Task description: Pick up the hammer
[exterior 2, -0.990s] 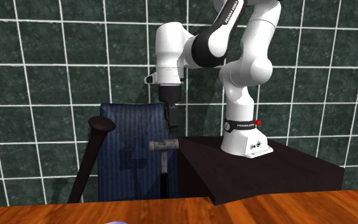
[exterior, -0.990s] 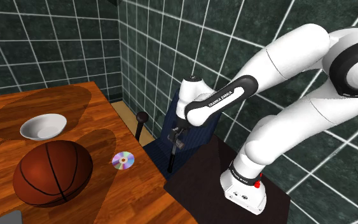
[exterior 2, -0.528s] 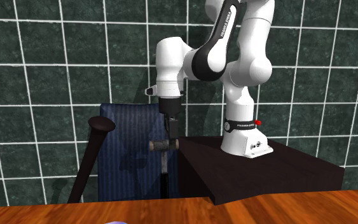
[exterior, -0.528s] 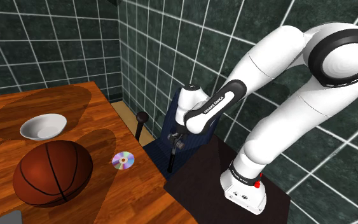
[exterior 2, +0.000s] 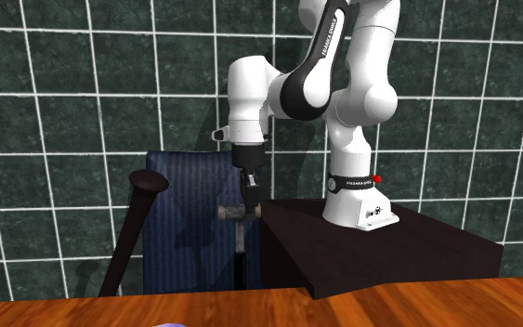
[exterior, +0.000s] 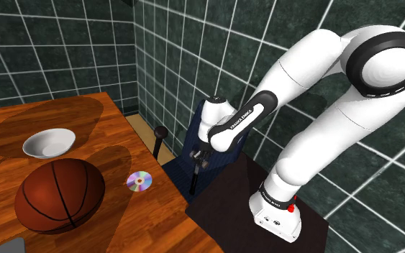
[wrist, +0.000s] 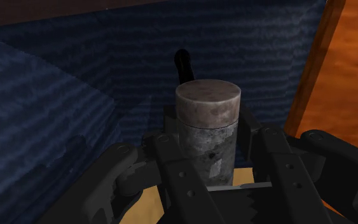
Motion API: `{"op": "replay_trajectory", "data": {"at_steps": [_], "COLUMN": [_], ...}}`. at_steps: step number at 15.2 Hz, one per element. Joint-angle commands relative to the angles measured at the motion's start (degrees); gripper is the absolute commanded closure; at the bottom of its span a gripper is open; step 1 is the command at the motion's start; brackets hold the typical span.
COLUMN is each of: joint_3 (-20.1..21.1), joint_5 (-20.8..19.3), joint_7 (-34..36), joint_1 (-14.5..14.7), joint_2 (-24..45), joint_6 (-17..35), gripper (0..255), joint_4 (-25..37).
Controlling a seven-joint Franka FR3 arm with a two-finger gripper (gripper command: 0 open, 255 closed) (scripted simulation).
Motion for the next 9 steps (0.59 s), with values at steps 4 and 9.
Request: {"op": "replay_trajectory", "data": {"at_steps": [4, 9], "joint_3": [-0.2, -1.1], "joint_5": [0.3, 1.5], "joint_7": [-0.3, -1.2], "joint_1": [0.2, 1.2], "joint_2": [-1.2, -6.9], "joint_6": [-1.3, -7.6], "gripper": [255, 255], "joint_4": [0.1, 0.7]}}
